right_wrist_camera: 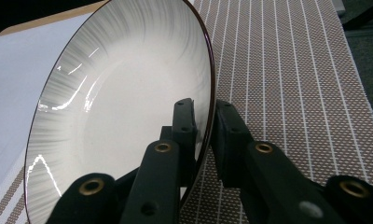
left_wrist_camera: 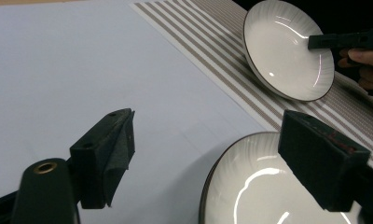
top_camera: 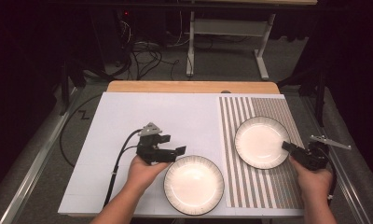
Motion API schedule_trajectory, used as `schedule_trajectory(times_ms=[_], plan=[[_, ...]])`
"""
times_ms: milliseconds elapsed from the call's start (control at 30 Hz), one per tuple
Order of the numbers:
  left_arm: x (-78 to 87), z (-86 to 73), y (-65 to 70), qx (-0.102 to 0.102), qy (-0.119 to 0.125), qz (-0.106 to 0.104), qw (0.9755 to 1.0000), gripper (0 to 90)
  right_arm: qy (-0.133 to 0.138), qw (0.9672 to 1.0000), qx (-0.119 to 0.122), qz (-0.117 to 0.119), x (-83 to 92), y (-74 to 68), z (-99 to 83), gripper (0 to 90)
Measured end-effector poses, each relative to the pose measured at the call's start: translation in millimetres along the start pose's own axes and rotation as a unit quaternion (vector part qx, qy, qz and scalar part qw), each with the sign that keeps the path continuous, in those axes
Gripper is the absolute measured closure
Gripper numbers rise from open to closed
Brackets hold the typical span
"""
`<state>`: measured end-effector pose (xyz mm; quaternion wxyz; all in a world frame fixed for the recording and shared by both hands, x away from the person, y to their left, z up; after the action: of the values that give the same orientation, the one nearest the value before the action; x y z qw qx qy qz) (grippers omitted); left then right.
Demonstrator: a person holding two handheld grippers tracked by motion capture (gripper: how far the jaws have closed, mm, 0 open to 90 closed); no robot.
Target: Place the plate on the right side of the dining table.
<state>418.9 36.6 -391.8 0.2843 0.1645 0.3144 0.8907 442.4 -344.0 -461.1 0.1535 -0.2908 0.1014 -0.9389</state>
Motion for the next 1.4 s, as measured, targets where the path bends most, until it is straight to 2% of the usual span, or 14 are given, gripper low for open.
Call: schedule_trajectory(times_ms=[100, 300, 500, 667, 833, 933, 1067, 1167, 1267, 1400], plan=[[19.9, 5.4, -7.4, -0.010, 0.015, 0.002, 0.9998, 17.2, -0.002, 1.0000, -0.003, -0.003, -1.3, 0.4, -0.2, 82.0], [56.3, 17.7, -23.7, -0.008, 0.048, 0.007, 0.9988, 13.2, -0.005, 0.9999, -0.009, -0.008, -3.2, 2.6, -1.7, 81.5], [74.4, 19.3, -39.3, -0.013, 0.060, 0.018, 0.9979, 11.0, -0.011, 0.9997, -0.014, -0.016, -6.3, 4.5, -3.2, 80.4], [80.6, 17.4, -49.8, -0.012, 0.064, 0.024, 0.9976, 9.1, -0.018, 0.9993, -0.016, -0.027, -9.0, 7.0, -5.4, 78.7], [81.3, 19.1, -53.7, -0.006, 0.067, 0.025, 0.9974, 9.0, -0.033, 0.9978, -0.014, -0.056, -11.2, 15.1, -11.0, 79.2], [80.4, 18.7, -54.1, -0.007, 0.067, 0.024, 0.9975, 9.0, -0.029, 0.9982, -0.015, -0.050, -10.8, 15.8, -11.5, 78.6], [78.7, 16.8, -55.3, -0.017, 0.066, 0.026, 0.9974, 9.0, -0.019, 0.9983, 0.002, -0.055, -7.5, 13.7, -9.3, 70.8], [78.5, 16.8, -55.6, -0.018, 0.068, 0.026, 0.9972, 9.0, -0.001, 0.9984, 0.024, -0.051, -1.1, 9.2, -4.2, 67.8], [79.1, 17.2, -54.3, -0.018, 0.071, 0.025, 0.9970, 9.0, 0.012, 0.9978, 0.044, -0.049, 4.6, 3.5, -0.7, 60.8], [80.1, 17.5, -53.2, -0.019, 0.073, 0.023, 0.9969, 9.1, 0.036, 0.9969, 0.065, -0.027, 13.1, -10.2, 5.4, 51.7]])
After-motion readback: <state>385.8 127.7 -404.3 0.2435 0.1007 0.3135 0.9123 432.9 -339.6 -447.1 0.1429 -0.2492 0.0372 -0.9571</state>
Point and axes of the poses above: each handheld gripper's, and its own axes: x roughly backward along the jaws, z roughly out of its top, y roughly to its right, the point moved 9 cm from there along -x, roughly forward along the jaws, and after that the axes turned 3 degrees about y, right-handed, at the moved point
